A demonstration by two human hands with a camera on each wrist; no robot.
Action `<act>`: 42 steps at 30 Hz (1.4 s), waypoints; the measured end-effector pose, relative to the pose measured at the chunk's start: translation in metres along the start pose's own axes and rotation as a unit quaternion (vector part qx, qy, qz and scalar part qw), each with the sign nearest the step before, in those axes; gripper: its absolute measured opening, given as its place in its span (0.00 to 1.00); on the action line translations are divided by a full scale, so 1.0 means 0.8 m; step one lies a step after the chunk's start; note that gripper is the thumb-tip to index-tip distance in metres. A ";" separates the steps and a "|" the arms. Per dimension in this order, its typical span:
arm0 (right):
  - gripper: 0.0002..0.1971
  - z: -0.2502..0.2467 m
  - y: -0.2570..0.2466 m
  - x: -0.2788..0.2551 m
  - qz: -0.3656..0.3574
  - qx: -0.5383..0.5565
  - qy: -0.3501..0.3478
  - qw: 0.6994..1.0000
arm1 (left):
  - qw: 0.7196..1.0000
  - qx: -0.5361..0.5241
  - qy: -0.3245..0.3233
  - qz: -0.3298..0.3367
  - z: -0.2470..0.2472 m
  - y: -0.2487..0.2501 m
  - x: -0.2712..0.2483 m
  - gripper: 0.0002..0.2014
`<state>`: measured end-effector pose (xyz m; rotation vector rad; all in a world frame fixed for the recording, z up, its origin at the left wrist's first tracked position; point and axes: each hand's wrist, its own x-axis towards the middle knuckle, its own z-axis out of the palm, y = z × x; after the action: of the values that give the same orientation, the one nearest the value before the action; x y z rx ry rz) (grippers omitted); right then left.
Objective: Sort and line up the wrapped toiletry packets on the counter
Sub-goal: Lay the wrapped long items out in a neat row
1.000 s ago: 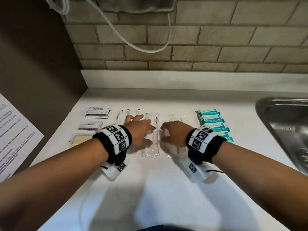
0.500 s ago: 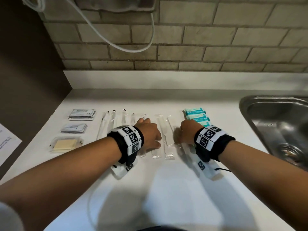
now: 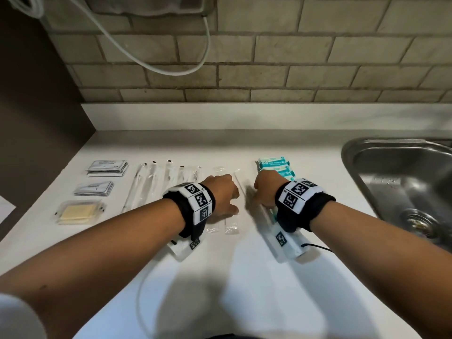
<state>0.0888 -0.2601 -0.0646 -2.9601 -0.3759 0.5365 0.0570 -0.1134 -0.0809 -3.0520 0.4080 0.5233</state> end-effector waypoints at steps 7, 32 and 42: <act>0.16 -0.020 0.000 0.012 -0.001 0.102 0.022 0.994 | 0.997 -0.064 0.001 -0.037 0.004 -0.006 -0.017 0.11; 0.20 -0.028 -0.006 0.016 -0.050 0.172 0.018 0.984 | 0.909 -0.306 0.202 -0.199 -0.052 -0.050 -0.079 0.16; 0.19 -0.010 -0.010 0.011 -0.073 0.026 -0.033 0.996 | 0.909 -0.303 0.193 -0.212 -0.041 -0.045 -0.101 0.18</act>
<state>0.0977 -0.2504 -0.0584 -2.8418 -0.5703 0.6168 0.0034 -0.0602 -0.0244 -3.6658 -0.5283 0.0051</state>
